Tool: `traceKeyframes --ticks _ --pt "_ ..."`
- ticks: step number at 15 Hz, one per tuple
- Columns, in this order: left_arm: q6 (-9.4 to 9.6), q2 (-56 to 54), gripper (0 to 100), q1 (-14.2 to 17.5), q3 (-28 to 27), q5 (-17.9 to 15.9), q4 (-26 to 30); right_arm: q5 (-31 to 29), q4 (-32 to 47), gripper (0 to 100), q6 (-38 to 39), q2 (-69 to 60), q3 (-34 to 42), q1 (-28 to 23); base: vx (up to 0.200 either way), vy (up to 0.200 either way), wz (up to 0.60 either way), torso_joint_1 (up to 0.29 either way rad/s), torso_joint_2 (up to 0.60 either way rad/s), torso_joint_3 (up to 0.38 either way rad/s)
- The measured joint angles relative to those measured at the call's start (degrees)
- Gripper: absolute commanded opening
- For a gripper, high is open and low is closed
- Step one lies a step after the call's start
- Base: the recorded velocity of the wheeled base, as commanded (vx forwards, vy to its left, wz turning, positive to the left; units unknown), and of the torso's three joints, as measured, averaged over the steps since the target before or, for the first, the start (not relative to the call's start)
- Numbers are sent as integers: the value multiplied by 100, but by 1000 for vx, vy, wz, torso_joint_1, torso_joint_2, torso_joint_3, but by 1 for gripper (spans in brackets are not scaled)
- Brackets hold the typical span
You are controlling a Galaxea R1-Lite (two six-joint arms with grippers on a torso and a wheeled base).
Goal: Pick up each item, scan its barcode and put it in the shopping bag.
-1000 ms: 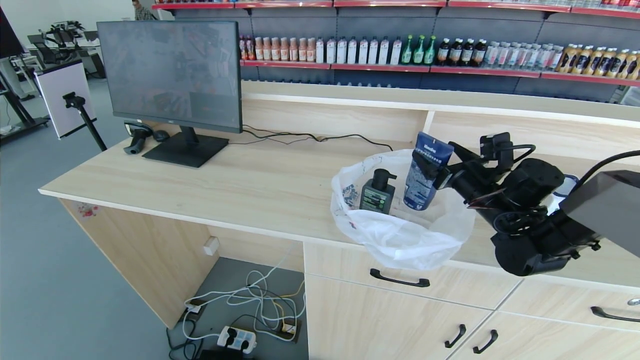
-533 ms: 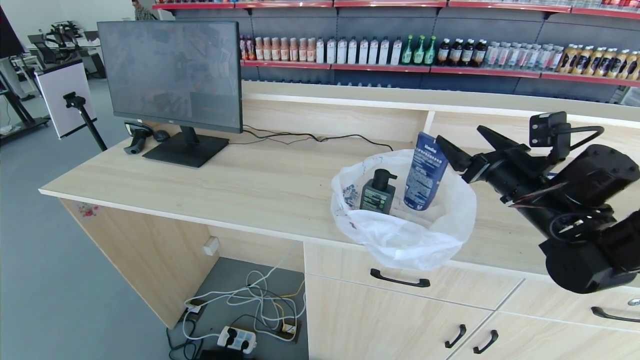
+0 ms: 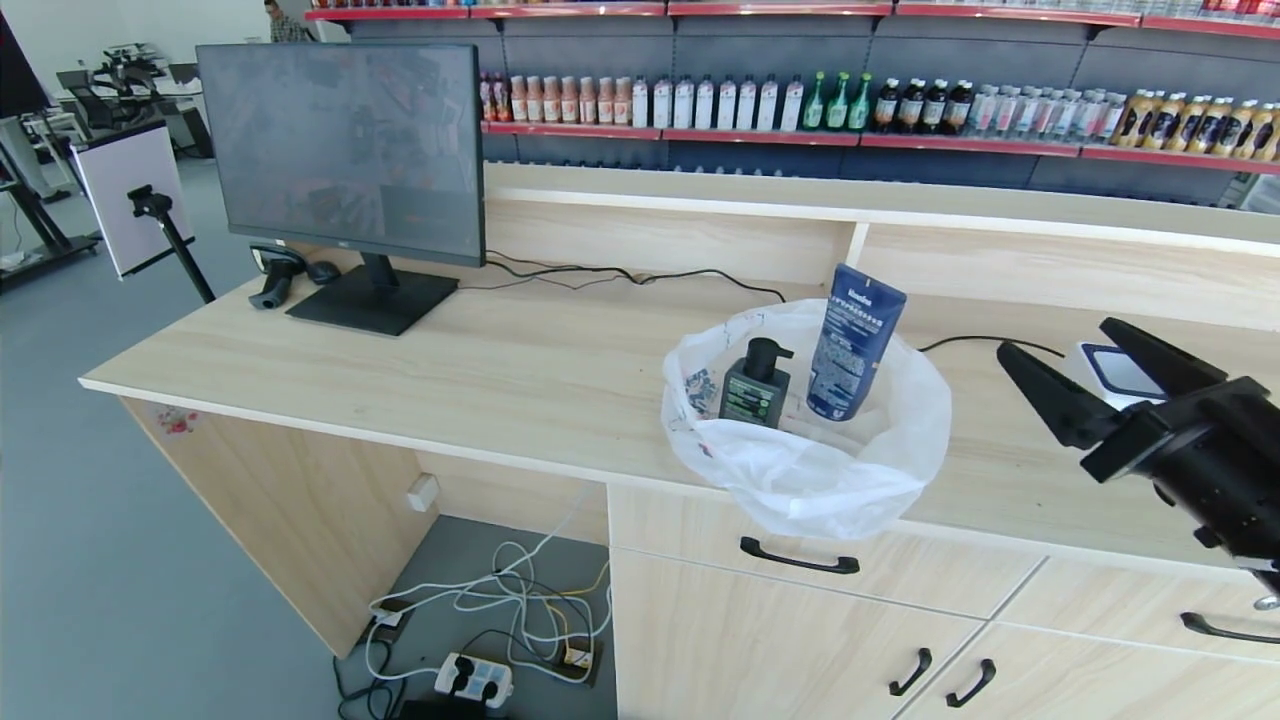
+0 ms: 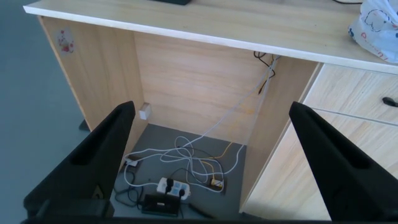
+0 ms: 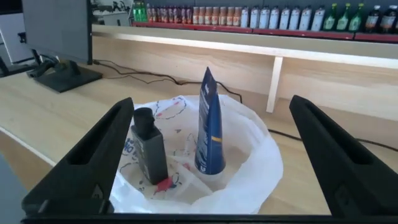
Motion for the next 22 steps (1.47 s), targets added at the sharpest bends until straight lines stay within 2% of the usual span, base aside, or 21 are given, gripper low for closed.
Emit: traceKeyframes --ticks 4,6,8,9,11,15,16,21,22 --pt "2 0 100 0 0 0 0 30 11 100 -77 -1001 1023 -288 0 0 0 0 0 0" --pt "2 0 100 0 0 -2 0 -41 245 100 -319 -1381 1182 -339 0 0 0 0 0 0" --pt "2 0 100 0 0 -2 2 -433 790 100 -533 -1743 1226 -329 0 0 0 0 0 0" --pt "4 0 100 0 0 0 -1 -688 1302 100 -588 -2004 1232 -295 0 0 0 0 0 0" --pt "4 0 100 0 0 -2 -1 -1053 2818 100 -618 -2859 1237 -138 0 0 0 0 0 0" --pt "6 0 100 0 0 0 0 -1353 6979 100 -585 -5221 970 197 0 0 0 0 0 0" --pt "9 0 100 0 0 0 0 -1403 7555 100 -572 -5671 948 262 0 0 0 0 0 0" --pt "13 0 100 0 0 -2 -1 -1463 8702 100 -511 -6577 1226 380 0 0 0 0 0 0" --pt "15 0 100 0 0 0 -11 -1463 8711 100 -511 -6652 1221 341 0 0 0 0 0 0"
